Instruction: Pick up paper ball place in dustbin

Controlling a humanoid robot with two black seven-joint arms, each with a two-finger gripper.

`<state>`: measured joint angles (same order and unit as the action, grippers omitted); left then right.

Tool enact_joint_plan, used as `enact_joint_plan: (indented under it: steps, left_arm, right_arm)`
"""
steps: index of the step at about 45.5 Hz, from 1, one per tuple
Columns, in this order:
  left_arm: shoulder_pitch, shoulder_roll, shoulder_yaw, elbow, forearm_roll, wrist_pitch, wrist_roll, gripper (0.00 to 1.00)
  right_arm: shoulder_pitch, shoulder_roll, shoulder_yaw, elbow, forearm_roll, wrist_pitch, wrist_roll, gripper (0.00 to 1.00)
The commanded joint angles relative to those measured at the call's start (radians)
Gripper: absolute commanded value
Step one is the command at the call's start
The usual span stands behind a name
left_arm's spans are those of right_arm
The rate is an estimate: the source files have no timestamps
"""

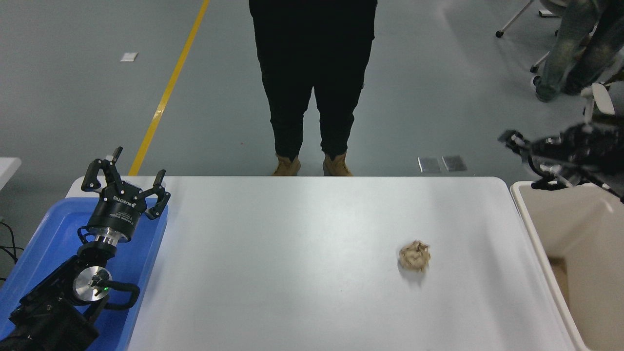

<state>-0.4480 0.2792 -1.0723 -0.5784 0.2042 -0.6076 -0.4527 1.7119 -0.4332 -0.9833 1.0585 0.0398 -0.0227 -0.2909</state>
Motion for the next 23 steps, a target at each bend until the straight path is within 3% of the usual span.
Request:
enact_joint_plan:
  steps: [1,23]
  left_arm:
    - [0.0,0.0,0.0,0.0,0.0,0.0,0.0,0.98]
    - [0.0,0.002,0.0,0.002,0.0,0.0,-0.001,0.98]
  right_arm:
    - [0.325,-0.007,-0.109,0.323,-0.028,0.118,-0.002,1.0]
    - [0.778,-0.087,-0.113,0.511,-0.012,0.625,-0.002,1.0]
